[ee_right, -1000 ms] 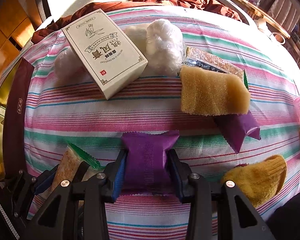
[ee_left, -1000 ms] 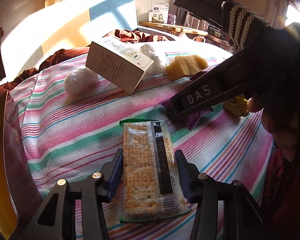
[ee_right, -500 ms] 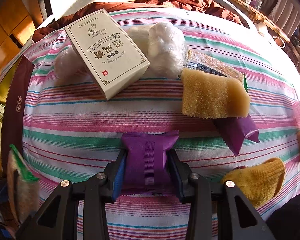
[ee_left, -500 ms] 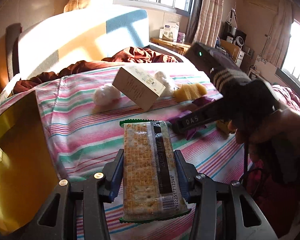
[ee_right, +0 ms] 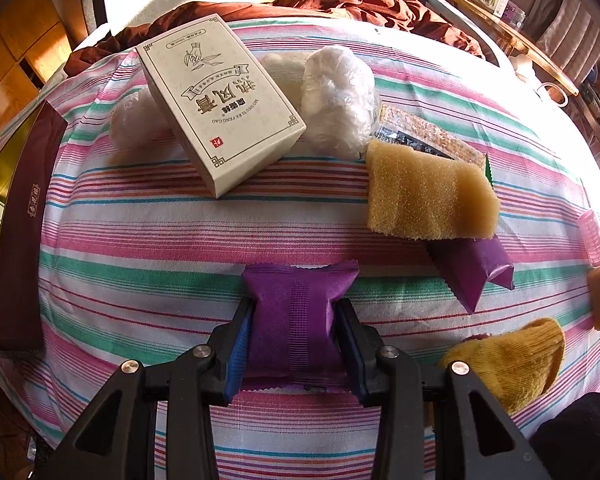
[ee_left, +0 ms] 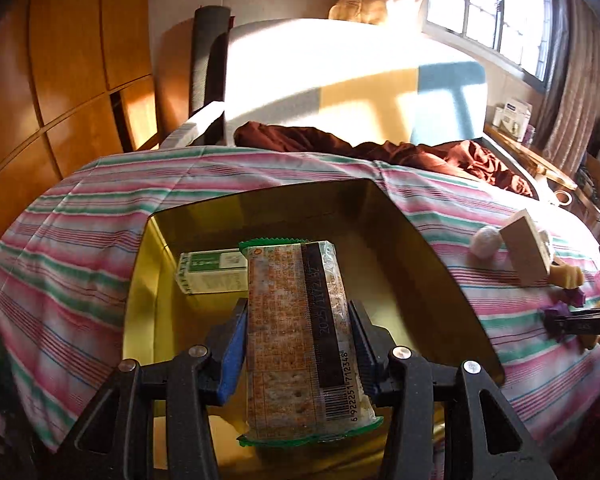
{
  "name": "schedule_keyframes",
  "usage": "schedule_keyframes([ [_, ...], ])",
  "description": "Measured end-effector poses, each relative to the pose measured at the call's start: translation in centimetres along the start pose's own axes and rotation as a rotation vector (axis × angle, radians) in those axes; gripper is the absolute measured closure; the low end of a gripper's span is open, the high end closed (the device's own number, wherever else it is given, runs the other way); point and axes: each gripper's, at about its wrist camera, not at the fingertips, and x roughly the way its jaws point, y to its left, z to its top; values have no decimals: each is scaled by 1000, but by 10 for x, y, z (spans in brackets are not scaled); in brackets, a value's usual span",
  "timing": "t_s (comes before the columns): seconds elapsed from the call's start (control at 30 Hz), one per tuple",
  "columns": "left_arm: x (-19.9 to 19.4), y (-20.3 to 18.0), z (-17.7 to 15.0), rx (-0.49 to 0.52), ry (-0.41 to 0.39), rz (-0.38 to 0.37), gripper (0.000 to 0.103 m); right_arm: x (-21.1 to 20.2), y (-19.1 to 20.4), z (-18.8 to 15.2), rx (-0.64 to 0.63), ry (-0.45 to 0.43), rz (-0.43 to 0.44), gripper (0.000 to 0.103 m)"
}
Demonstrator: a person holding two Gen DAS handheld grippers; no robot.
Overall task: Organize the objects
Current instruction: 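Carry the cracker packet into the gold tray and open the left tool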
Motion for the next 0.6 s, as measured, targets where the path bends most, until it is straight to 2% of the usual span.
schedule_keyframes([
  [0.1, 19, 25, -2, -14, 45, 70, 55, 3, 5, 1, -7, -2, -4, 62],
  [0.27, 41, 51, -5, -38, 93, 139, 55, -1, 8, 0, -25, -9, -11, 62],
  [0.4, 46, 61, -10, -44, 107, 151, 53, -2, 11, -1, -28, -11, -12, 62],
  [0.47, 44, 64, -12, -51, 107, 149, 50, -2, 13, -1, -30, -12, -14, 62],
  [0.6, 26, 65, -13, -76, 53, 134, 46, -1, 14, -2, -33, -13, -15, 62],
])
